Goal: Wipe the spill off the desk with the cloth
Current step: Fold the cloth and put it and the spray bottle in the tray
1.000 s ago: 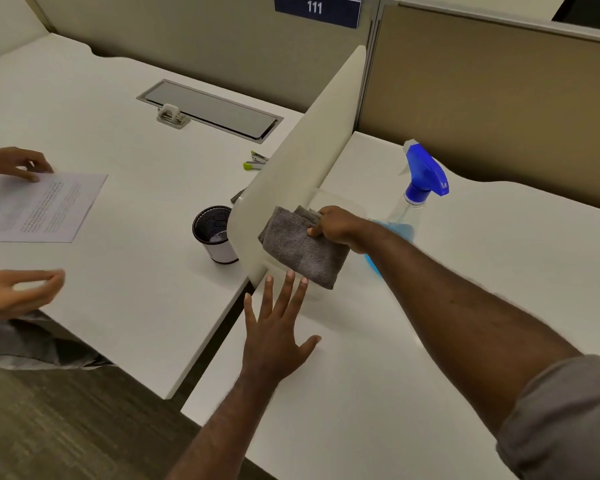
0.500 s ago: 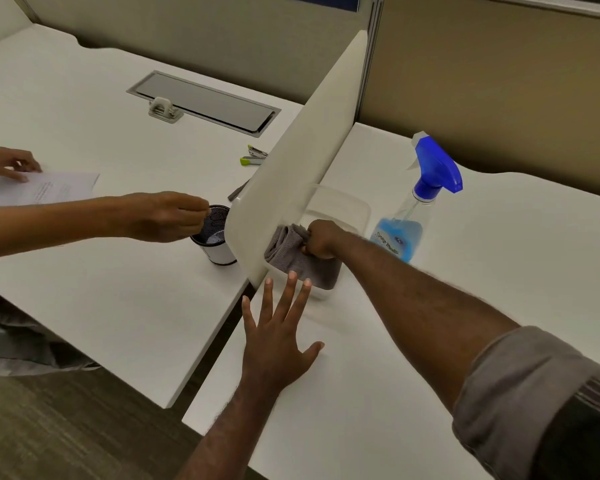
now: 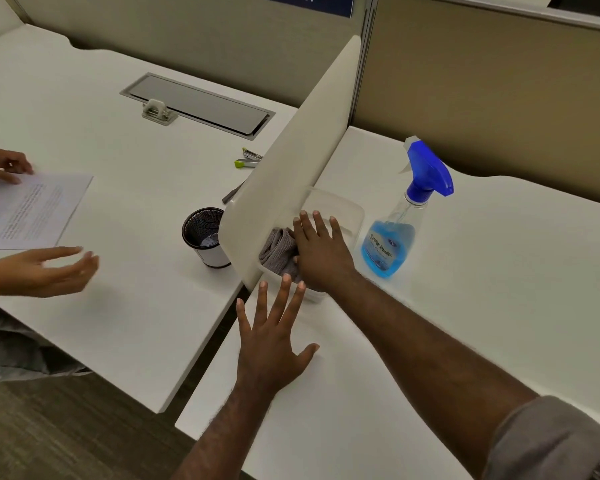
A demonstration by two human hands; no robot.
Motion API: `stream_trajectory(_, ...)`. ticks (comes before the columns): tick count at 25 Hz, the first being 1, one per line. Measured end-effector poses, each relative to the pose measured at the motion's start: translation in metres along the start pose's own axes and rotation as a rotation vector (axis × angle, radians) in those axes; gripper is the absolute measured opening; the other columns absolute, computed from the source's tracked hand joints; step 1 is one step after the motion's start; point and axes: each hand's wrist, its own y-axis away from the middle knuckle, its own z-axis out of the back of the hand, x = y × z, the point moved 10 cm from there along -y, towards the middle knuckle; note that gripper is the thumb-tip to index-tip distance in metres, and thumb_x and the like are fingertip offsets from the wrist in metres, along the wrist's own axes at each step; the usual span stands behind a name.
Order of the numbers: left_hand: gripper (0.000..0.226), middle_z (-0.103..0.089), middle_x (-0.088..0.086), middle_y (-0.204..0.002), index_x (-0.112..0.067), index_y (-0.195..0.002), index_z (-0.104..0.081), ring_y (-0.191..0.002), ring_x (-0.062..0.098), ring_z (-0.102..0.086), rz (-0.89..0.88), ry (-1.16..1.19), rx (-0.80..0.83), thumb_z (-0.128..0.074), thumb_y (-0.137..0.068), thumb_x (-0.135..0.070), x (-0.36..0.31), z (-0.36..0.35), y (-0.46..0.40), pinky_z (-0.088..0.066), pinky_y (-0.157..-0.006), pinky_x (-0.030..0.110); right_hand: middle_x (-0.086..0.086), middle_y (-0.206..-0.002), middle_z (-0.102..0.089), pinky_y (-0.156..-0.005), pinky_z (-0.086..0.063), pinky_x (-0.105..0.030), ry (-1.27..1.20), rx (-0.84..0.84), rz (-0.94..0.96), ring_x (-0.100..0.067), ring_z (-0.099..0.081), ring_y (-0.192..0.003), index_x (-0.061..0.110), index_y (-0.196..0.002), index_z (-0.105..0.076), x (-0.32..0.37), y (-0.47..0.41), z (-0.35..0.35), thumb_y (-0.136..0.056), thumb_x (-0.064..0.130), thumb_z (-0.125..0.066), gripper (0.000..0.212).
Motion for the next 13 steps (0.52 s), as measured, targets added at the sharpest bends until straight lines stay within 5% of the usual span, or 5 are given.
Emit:
stream_trajectory(5, 0.108, 0.005, -0.004, -0.165, -0.033, -0.156, -0.001, -0.151, 0.03, 0.005, 0.001, 0.009, -0.007, -0.055, -0.072, -0.075, 0.0, 0.001, 0.001, -0.001, -0.113, 0.065, -0.008, -0.141, -0.052, -0.113, -0.024, -0.041, -0.264, -0.591, -0.042, -0.028, -0.042, -0.135, 0.018, -0.135, -0.047, -0.026, 0.078, 0.063, -0.09, 0.032, -0.06, 0.049)
stream_trajectory(9, 0.109, 0.006, -0.005, -0.165, -0.033, -0.156, -0.001, -0.151, 0.029, 0.006, -0.008, 0.008, -0.011, -0.056, -0.071, -0.074, 0.0, 0.001, 0.002, 0.0, -0.112, 0.065, -0.013, -0.137, -0.036, -0.107, -0.032, -0.039, -0.327, -0.952, -0.256, -0.029, -0.039, -0.128, 0.017, -0.134, -0.035, -0.086, 0.146, 0.084, -0.084, 0.041, -0.065, 0.063)
stream_trajectory(13, 0.11, 0.004, -0.006, -0.165, -0.032, -0.156, -0.001, -0.151, 0.028, 0.005, -0.009, 0.01, -0.007, -0.057, -0.07, -0.073, 0.0, 0.003, 0.003, -0.001, -0.112, 0.065, -0.014, -0.147, -0.033, -0.11, -0.032, -0.037, -0.543, -0.982, -0.546, -0.024, -0.033, -0.136, 0.015, -0.143, -0.021, -0.146, 0.151, 0.087, -0.077, 0.047, -0.075, 0.091)
